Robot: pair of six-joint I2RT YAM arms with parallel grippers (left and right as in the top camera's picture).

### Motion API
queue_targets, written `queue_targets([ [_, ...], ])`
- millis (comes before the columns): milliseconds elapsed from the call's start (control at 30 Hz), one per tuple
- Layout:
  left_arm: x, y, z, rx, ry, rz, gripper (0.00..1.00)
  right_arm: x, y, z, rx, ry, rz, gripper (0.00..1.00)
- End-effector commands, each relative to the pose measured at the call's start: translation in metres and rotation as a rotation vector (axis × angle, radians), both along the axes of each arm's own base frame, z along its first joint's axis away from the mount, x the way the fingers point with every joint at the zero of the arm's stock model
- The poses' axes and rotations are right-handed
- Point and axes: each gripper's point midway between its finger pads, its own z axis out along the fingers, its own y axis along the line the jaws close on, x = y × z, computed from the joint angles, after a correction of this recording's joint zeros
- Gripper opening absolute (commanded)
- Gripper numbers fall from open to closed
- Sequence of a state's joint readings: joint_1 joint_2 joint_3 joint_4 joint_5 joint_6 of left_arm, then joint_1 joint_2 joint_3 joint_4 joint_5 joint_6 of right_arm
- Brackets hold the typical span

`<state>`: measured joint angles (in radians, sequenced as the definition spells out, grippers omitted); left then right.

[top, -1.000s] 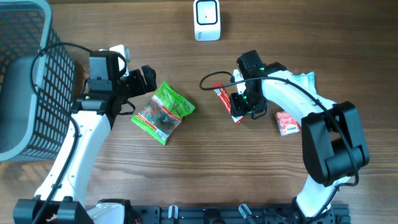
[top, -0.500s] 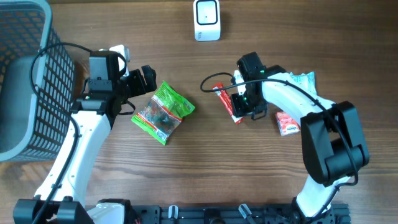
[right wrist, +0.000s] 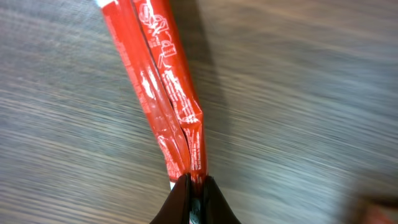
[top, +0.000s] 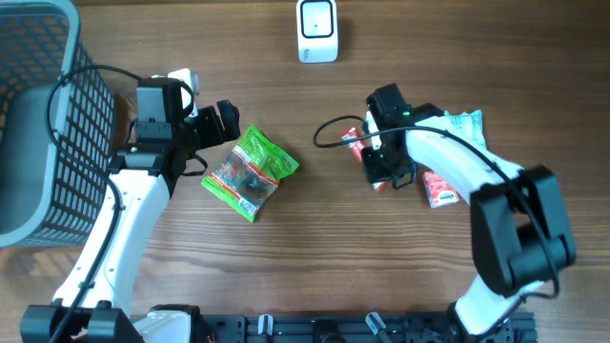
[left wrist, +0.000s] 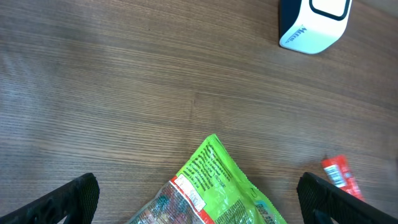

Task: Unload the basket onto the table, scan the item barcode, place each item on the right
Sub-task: 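Grasp the red stick with the right gripper and lift it, then hold the red stick against the white scanner with the right gripper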

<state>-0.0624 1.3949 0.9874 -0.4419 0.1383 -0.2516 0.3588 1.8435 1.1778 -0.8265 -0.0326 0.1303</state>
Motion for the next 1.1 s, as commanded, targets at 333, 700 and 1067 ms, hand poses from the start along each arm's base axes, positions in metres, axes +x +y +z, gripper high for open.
queue_targets([
  [333, 0.002, 0.003, 0.006, 0.011, -0.020, 0.001, 1.00, 0.056, -0.032, 0.128, -0.176, -0.454, 0.076, 0.04],
  [700, 0.002, 0.003, 0.006, 0.011, -0.020, 0.001, 1.00, 0.107, -0.024, 0.273, -0.187, -0.769, 0.115, 0.04],
  [1067, 0.002, 0.003, 0.006, 0.011, -0.020, 0.001, 1.00, 0.178, -0.004, 0.268, -0.477, -0.874, 0.089, 0.04],
])
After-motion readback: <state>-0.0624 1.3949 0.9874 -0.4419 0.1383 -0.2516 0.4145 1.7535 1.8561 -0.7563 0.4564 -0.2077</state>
